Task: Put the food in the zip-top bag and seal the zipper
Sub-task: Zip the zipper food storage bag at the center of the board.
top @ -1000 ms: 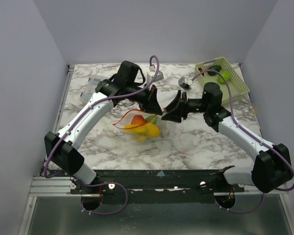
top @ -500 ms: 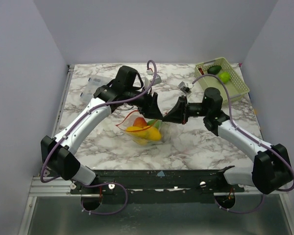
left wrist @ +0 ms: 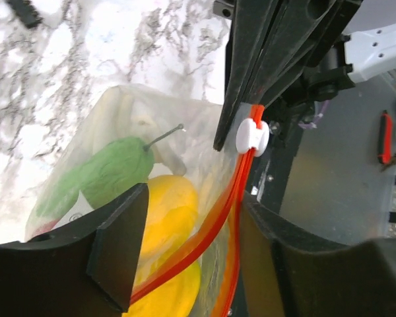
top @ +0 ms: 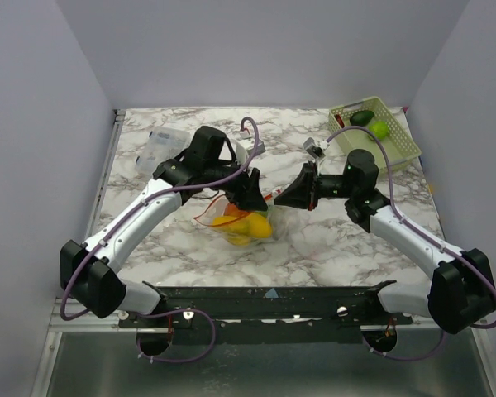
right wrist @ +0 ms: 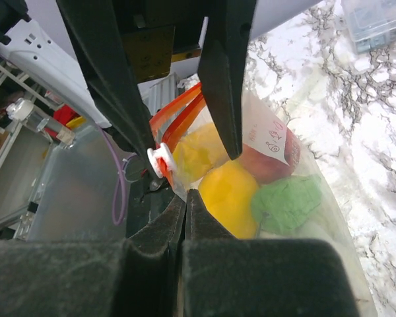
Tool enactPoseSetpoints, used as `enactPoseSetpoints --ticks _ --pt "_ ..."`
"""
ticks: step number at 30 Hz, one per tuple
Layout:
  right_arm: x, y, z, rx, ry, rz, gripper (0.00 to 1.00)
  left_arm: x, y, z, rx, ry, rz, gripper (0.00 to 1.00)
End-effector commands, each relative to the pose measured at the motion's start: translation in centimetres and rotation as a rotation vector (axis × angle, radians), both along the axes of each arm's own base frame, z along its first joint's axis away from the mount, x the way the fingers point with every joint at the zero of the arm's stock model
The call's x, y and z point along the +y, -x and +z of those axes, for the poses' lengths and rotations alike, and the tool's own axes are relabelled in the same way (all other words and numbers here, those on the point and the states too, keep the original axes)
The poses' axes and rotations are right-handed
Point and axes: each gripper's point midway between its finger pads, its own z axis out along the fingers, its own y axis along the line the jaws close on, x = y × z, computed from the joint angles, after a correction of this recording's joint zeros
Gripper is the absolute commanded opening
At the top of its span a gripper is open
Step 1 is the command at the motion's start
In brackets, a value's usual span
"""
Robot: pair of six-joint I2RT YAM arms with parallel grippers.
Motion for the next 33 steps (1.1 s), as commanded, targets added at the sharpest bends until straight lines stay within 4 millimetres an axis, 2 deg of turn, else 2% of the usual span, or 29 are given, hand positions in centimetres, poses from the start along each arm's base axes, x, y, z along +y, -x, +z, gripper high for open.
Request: enactPoseSetpoints --ticks 1,6,9,11,14,16,20,25,30,33 --pt "-0.1 -0.4 0.9 -0.01 -0.004 -0.033 0.0 1.0 -1.5 1.2 -0.142 -0.01 0.103 0.49" --pt "-0.2 -1.0 0.4 0.034 0.057 -0.069 0.01 0.9 -1.7 2.2 -0.177 0.019 0.109 0.15" --pt "-0.4 -1.6 0.1 0.065 0.124 -0.125 0.3 0.7 -1.5 2.4 -0.171 0.029 0.093 0.01" --pt "-0.5 -1.5 0.1 0.096 0.165 -0.124 0.35 0.5 -1.4 2.3 -0.161 0.034 0.079 0.0" --pt "-0.5 -1.3 1.3 0.107 0.171 -0.113 0.47 0.2 -1.0 2.5 -0.149 0.046 0.051 0.0" --pt "-0.5 -1.3 2.0 0.109 0.176 -0.11 0.5 0.1 -0.7 2.7 -0.141 0.057 0.034 0.0" --pt "0.1 -1.7 2.5 0.176 0.19 -0.075 0.62 0.1 -0.2 3.0 -0.15 0.079 0.012 0.0" --pt "0.7 -2.0 2.2 0.239 0.202 -0.009 0.61 0.1 0.2 3.1 -0.161 0.092 -0.008 0.0" --pt "0.9 -1.4 2.7 0.225 0.181 0.049 0.48 0.0 0.6 3.0 -0.146 0.098 -0.033 0.0" --pt "0.7 -1.7 2.9 0.209 0.197 0.02 0.47 0.0 0.7 2.9 -0.142 0.096 -0.034 0.0"
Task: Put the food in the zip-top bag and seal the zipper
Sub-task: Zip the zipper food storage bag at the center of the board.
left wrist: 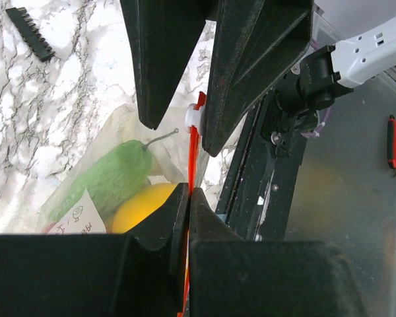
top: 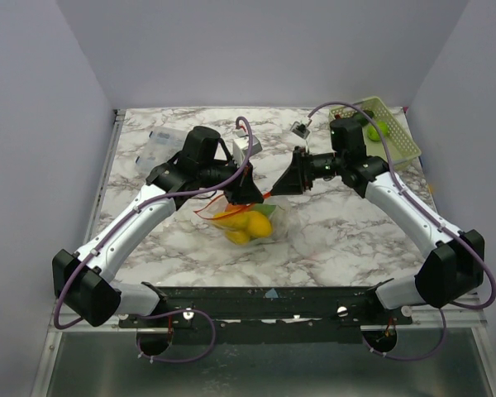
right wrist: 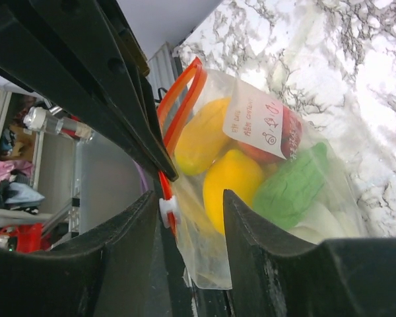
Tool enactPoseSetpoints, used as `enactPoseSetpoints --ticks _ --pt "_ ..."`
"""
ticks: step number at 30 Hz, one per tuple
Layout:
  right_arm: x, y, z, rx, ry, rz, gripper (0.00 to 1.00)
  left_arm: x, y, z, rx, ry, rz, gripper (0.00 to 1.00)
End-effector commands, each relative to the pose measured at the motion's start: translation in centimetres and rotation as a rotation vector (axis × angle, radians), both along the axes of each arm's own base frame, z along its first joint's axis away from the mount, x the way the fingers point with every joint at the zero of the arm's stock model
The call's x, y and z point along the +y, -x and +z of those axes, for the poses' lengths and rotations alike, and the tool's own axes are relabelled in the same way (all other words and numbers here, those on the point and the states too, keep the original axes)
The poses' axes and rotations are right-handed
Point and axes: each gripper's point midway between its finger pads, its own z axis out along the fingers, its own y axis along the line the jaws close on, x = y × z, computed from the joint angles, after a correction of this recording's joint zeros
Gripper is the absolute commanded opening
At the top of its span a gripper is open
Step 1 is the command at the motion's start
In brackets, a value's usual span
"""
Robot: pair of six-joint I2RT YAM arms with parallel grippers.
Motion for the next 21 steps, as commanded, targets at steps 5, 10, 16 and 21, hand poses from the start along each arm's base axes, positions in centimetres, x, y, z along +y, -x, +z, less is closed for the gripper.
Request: enactPoseSetpoints --ticks 5,10,16,21 --pt "-0.43 0.31 1.34 -0.047 0.046 0.025 0.44 -0.45 0.71 1.31 -0.035 0.049 -0.058 0.0" --pt "-0.66 0.36 1.43 -0.07 0.062 0.036 0.28 -0.62 0.75 1.3 -0.024 0.052 -0.066 0.0" --pt "-0.53 0.62 1.26 -0.062 0.05 0.056 0.21 -0.66 0.76 1.17 -0.015 0.048 -0.068 0.0" --pt "-0.39 0.81 1.31 -0.059 0.033 0.075 0.11 -0.65 0.78 1.13 -0.011 0.05 -0.07 0.0"
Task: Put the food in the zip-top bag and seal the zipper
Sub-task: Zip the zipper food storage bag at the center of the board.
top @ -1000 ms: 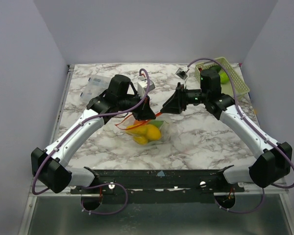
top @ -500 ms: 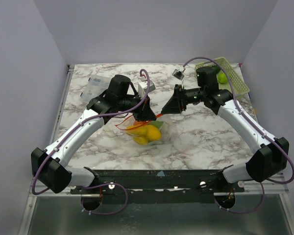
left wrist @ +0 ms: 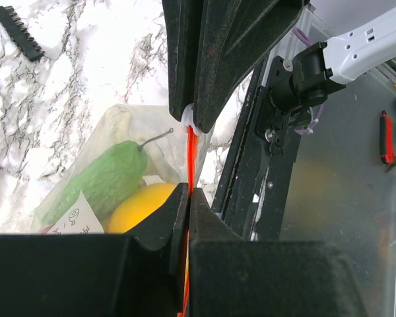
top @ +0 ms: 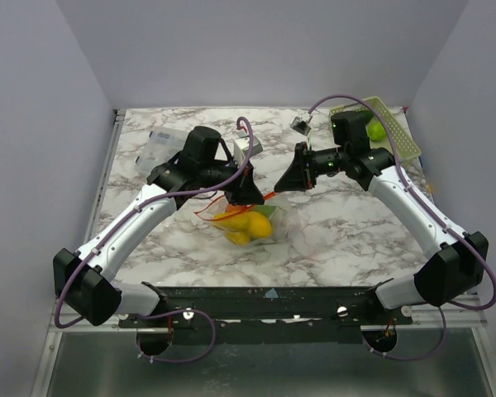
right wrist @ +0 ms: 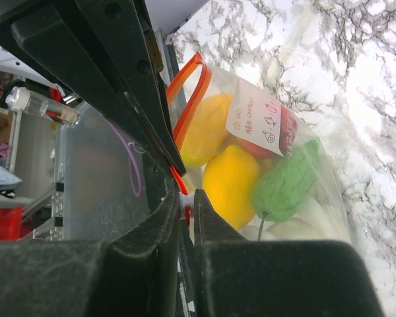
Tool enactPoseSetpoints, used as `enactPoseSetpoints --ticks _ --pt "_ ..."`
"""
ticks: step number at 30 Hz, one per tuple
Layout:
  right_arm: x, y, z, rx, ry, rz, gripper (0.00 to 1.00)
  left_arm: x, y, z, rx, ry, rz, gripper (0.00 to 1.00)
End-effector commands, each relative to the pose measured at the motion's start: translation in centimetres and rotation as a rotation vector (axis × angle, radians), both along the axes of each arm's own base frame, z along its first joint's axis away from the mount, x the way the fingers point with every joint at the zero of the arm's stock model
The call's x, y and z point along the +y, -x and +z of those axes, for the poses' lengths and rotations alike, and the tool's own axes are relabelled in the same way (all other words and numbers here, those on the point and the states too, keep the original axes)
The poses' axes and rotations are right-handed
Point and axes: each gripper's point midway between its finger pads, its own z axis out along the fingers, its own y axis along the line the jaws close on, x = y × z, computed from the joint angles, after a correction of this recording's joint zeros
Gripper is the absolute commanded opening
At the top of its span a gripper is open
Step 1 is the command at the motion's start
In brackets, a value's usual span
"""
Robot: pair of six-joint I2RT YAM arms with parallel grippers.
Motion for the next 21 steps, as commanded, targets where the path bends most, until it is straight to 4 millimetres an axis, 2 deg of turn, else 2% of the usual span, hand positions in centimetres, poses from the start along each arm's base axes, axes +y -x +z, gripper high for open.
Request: enactPoseSetpoints --ticks 1,4,10,15,21 --pt "0.3 0.5 -0.1 0.018 -0.017 0.043 0.08 -0.5 0.4 1.1 -0.02 0.043 -0.047 0.0" --pt "0.4 0.7 0.1 0.014 -0.03 0.056 0.01 -0.7 0.6 1.4 -0.015 0.052 -0.06 0.0" --pt "1.0 1.4 -0.1 0.014 -0.026 0.091 0.01 -0.9 0.6 1.7 -0.009 0.064 -0.074 0.0" --pt "1.4 1.7 -0.8 0.013 0.004 0.109 0.11 -1.0 0.7 2.0 -0.01 0.073 -0.078 0.0" --pt "2.5 2.3 -1.3 0.029 0.024 0.149 0.11 -1.0 0.6 2.3 -0.006 0.079 -0.078 0.0"
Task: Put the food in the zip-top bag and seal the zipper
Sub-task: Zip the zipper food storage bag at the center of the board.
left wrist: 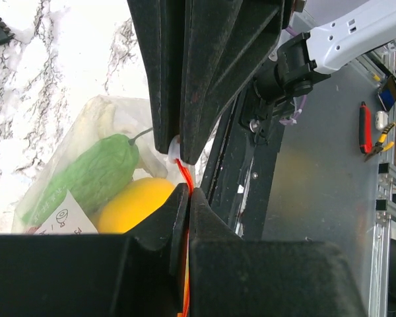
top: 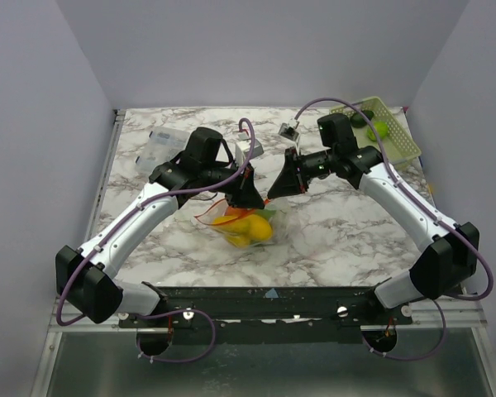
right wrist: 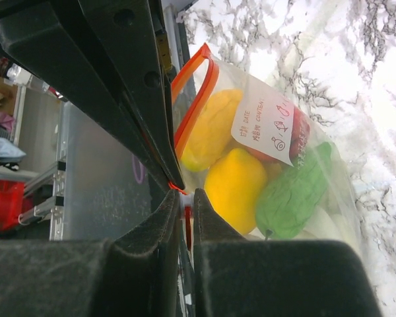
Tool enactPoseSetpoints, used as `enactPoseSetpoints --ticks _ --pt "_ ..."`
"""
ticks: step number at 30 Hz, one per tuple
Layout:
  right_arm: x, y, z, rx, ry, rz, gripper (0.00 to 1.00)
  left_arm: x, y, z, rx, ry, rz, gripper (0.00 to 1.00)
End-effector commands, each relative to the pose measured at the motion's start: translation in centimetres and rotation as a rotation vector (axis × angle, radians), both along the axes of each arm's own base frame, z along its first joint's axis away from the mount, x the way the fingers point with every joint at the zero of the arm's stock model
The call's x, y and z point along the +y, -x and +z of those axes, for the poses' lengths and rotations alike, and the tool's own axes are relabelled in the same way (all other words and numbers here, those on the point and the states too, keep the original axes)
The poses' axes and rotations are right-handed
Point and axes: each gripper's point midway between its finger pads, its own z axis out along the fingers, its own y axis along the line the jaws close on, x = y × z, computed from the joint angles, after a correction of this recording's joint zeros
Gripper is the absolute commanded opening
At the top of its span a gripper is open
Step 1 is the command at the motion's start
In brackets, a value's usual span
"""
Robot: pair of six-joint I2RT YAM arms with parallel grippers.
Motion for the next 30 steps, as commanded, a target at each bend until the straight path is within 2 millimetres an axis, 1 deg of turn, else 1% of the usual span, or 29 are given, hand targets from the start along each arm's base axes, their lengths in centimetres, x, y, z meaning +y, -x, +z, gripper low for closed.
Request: enactPoseSetpoints --ticks 1,4,6,9,10,12,13,14,15,17,19,20,23,26,28,30 --pt "1.2 1.3 0.0 0.028 0.006 0.072 0.11 -0.9 -0.3 2.8 -0.067 0.079 -0.039 0.0" --pt "1.5 2.0 0.9 0.024 -0.039 0.12 0.11 -0.9 -0.4 2.6 -0.068 0.073 -0.03 0.0" --pt "1.5 1.9 1.2 0.017 -0.051 0.1 0.12 -0.9 -0.4 2.6 -0.068 0.07 -0.029 0.0" --pt "1.1 0.6 1.2 -0.027 -0.004 -0.018 0.19 -0.9 -0.5 2.5 -0.062 0.066 -0.026 0.0" --pt "0.8 0.0 1.2 -0.033 0.015 -0.069 0.22 -0.8 -0.5 2.4 -0.062 0.064 -0.024 0.0" --pt "0.2 -0.4 1.5 -0.035 0.033 -0.124 0.3 -0.8 -0.5 2.4 -0.06 0.062 -0.024 0.0" --pt "-0.2 -0.5 1.6 -0.038 0.055 -0.152 0.36 -0.8 -0.5 2.3 -0.059 0.06 -0.022 0.0" --pt "-0.8 -0.8 1.2 -0.035 0.1 -0.196 0.42 -0.8 -0.5 2.3 -0.058 0.056 -0.02 0.0" --pt "-1.3 -1.1 0.9 -0.039 0.139 -0.228 0.44 -0.8 -0.6 2.3 -0.057 0.053 -0.02 0.0" --pt "-2.6 -0.8 -0.4 -0.021 0.234 -0.26 0.45 -0.8 -0.6 2.2 -0.057 0.05 -0.018 0.0" --pt "-3.3 0.0 -0.7 -0.018 0.269 -0.243 0.45 -0.8 -0.6 2.2 -0.059 0.05 -0.02 0.0" --pt "-3.4 0.5 -0.5 -0.017 0.261 -0.228 0.45 -0.8 -0.6 2.1 -0.06 0.05 -0.02 0.0" --pt "-3.1 1.9 0.8 -0.036 0.201 -0.175 0.45 -0.8 -0.8 1.7 -0.055 0.045 -0.014 0.0" --pt "-2.8 2.4 1.4 -0.041 0.167 -0.134 0.45 -0.9 -0.9 1.4 -0.038 0.036 -0.014 0.0" --pt "-2.7 2.4 1.2 -0.065 0.171 -0.097 0.4 -0.9 -0.9 1.3 -0.036 0.033 -0.017 0.0" --pt "-2.6 2.1 1.1 -0.072 0.175 -0.092 0.34 -0.8 -0.7 1.4 -0.04 0.033 -0.021 0.0"
